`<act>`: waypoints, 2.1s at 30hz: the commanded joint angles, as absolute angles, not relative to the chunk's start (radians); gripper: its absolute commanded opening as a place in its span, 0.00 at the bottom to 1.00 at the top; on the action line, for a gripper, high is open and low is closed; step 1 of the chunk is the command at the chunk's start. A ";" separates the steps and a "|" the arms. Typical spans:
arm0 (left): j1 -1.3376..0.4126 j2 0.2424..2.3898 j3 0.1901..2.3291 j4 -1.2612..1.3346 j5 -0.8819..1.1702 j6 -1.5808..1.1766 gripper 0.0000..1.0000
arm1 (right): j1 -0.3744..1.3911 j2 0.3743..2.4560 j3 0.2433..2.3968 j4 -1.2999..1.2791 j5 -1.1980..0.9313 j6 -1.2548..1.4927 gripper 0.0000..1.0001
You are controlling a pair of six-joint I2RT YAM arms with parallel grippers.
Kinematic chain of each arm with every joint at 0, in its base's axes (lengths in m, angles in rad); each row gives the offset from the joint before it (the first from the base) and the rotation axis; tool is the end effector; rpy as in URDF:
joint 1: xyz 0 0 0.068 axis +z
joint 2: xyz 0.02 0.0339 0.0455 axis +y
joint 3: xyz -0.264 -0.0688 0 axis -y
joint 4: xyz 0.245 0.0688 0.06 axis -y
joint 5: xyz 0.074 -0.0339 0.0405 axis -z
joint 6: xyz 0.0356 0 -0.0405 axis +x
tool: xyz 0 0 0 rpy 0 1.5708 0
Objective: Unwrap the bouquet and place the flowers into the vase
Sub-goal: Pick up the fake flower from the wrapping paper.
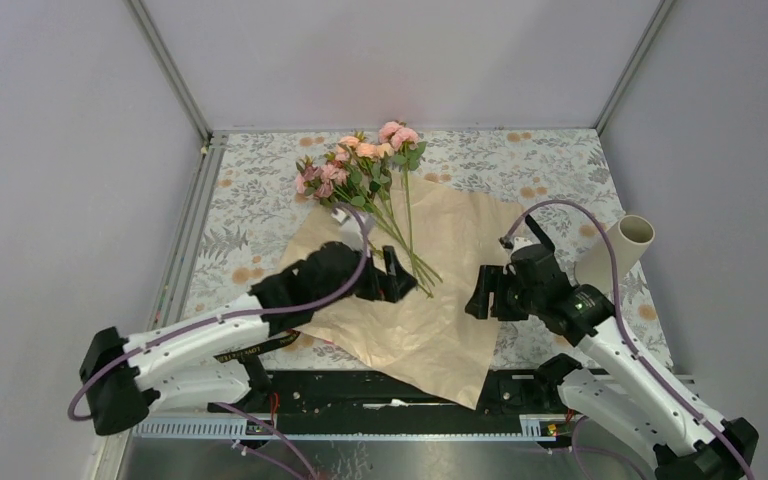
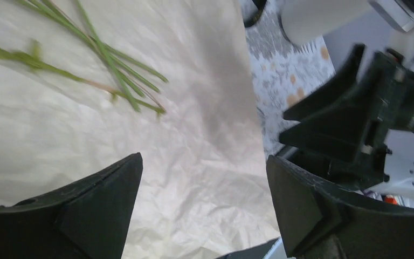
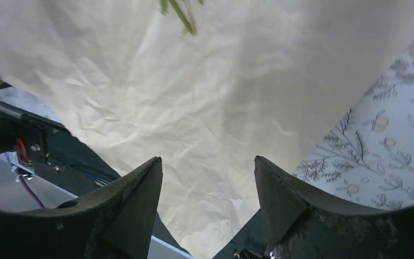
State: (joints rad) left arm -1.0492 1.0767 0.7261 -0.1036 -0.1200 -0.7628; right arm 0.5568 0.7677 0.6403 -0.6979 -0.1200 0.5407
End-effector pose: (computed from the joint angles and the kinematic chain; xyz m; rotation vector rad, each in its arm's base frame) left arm 0.1252 -0.2092 0.2702 0.2297 2.1654 -0.9890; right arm 0.1292 0.0855 0.2449 -0.0786 2.4908 0.6358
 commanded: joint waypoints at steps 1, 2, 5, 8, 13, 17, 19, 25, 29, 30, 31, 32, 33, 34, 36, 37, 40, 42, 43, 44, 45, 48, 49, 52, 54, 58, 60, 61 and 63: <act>-0.891 1.000 0.850 -0.366 0.038 -0.601 0.92 | 0.562 0.759 0.755 -0.696 -0.096 0.405 0.70; -0.850 0.991 0.885 -0.424 0.055 -0.568 0.92 | 0.562 0.775 0.773 -0.682 -0.101 0.391 0.69; -0.705 0.979 0.970 -0.547 0.091 -0.480 0.92 | 0.563 0.841 0.835 -0.621 -0.121 0.368 0.69; -0.549 0.964 1.022 -0.597 0.136 -0.442 0.92 | 0.563 0.931 0.899 -0.555 -0.145 0.361 0.68; -0.390 0.971 1.006 -0.536 0.125 -0.525 0.91 | 0.564 1.069 0.993 -0.473 -0.159 0.367 0.66; -0.379 1.025 0.924 -0.362 0.069 -0.668 0.83 | 0.564 1.106 0.994 -0.387 -0.185 0.377 0.65; -0.379 1.059 0.869 -0.252 0.037 -0.745 0.77 | 0.565 1.109 0.984 -0.368 -0.196 0.378 0.64; -0.380 1.254 0.785 0.020 -0.029 -0.903 0.63 | 0.564 1.039 0.914 -0.336 -0.220 0.384 0.64; -0.388 1.409 0.843 0.075 -0.039 -0.942 0.62 | 0.564 0.975 0.854 -0.324 -0.229 0.398 0.64; -0.389 1.444 0.861 0.077 -0.046 -0.943 0.61 | 0.564 0.963 0.843 -0.324 -0.229 0.401 0.64; -0.391 1.475 0.878 0.076 -0.054 -0.942 0.61 | 0.564 0.953 0.831 -0.325 -0.229 0.404 0.63; -0.391 1.506 0.892 0.077 -0.056 -0.944 0.61 | 0.563 0.940 0.819 -0.324 -0.228 0.407 0.63; -0.391 1.533 0.905 0.079 -0.055 -0.944 0.61 | 0.564 0.929 0.812 -0.326 -0.230 0.409 0.63; -0.392 1.571 0.917 0.080 -0.055 -0.943 0.60 | 0.562 0.920 0.806 -0.327 -0.230 0.410 0.63; -0.393 1.622 0.936 0.090 -0.048 -0.948 0.58 | 0.564 0.904 0.799 -0.333 -0.230 0.411 0.63; -0.394 1.645 0.942 0.098 -0.046 -0.949 0.56 | 0.563 0.899 0.797 -0.340 -0.230 0.411 0.63; -0.400 1.697 0.965 0.116 -0.051 -0.954 0.52 | 0.564 0.882 0.785 -0.344 -0.232 0.421 0.63; -0.405 1.728 0.986 0.115 -0.054 -0.954 0.47 | 0.564 0.879 0.778 -0.344 -0.235 0.426 0.63; -0.406 1.738 0.996 0.108 -0.058 -0.956 0.45 | 0.562 0.878 0.777 -0.345 -0.236 0.427 0.63; -0.408 1.747 0.997 0.105 -0.063 -0.957 0.43 | 0.564 0.878 0.775 -0.346 -0.236 0.427 0.63; -0.409 1.754 0.995 0.104 -0.069 -0.960 0.43 | 0.564 0.876 0.774 -0.347 -0.237 0.427 0.63; -0.411 1.772 0.991 0.112 -0.092 -0.963 0.41 | 0.564 0.874 0.770 -0.349 -0.238 0.429 0.63; -0.411 1.782 0.995 0.112 -0.097 -0.963 0.41 | 0.562 0.874 0.769 -0.350 -0.238 0.430 0.63; -0.411 1.809 1.007 0.112 -0.095 -0.963 0.37 | 0.563 0.878 0.771 -0.361 -0.236 0.430 0.62; -0.411 1.815 1.000 0.119 -0.100 -0.968 0.36 | 0.563 0.875 0.768 -0.367 -0.234 0.431 0.62; -0.411 1.781 0.960 0.138 -0.137 -0.981 0.31 | 0.563 0.857 0.759 -0.379 -0.220 0.433 0.62; -0.411 1.754 0.920 0.164 -0.162 -0.987 0.22 | 0.563 0.854 0.760 -0.384 -0.218 0.432 0.62; -0.411 1.743 0.909 0.172 -0.170 -0.988 0.19 | 0.563 0.853 0.761 -0.389 -0.217 0.431 0.62; -0.410 1.726 0.897 0.185 -0.171 -0.982 0.16 | 0.564 0.854 0.763 -0.392 -0.218 0.430 0.62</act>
